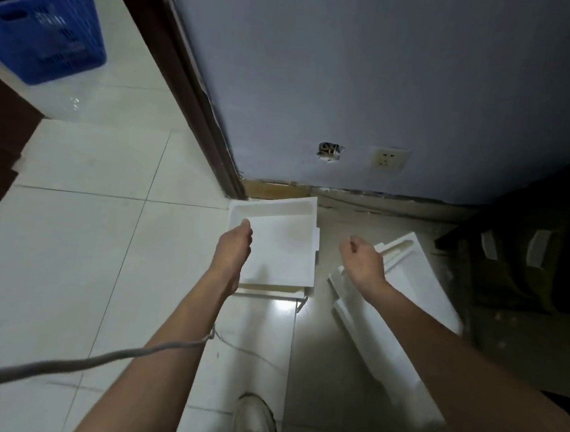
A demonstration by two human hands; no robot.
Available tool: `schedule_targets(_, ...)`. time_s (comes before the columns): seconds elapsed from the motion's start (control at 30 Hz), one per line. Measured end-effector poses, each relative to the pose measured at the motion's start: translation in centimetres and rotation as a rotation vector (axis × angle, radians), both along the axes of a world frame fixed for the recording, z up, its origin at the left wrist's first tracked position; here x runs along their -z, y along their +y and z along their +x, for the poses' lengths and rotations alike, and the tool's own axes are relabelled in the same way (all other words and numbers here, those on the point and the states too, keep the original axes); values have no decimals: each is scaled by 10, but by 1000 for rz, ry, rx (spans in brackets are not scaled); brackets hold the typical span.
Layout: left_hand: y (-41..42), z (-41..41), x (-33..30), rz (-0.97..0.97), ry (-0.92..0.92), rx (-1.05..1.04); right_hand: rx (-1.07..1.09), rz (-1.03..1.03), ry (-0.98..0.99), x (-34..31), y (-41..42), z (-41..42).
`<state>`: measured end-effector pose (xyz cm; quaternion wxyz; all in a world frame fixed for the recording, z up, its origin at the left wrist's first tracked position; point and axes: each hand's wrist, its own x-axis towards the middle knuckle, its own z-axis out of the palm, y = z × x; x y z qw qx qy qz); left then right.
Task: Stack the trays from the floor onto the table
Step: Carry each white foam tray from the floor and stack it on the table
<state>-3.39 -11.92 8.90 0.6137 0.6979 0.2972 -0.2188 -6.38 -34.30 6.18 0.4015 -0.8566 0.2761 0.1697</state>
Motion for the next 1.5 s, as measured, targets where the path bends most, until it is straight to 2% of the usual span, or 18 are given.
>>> schedule_targets(0.23,47,26,112,90,-32,-125,-64,6,-42,109,25,32)
schedule_targets(0.47,63,34,186,139,-35,-168,-50,25,4,182,38,35)
schedule_targets(0.7,74,25,224,124,65,-165,-134,44,51,201,44,27)
schedule_targets(1.0,102,26,267,85,187,-84,-100,27,66,211,44,40)
schedule_targets(1.27,97,25,228,75,171,-118,-92,42,-25,178,34,39)
schedule_targets(1.5,110,-7,91,108,143,-135,-38,150,-26,60,49,5)
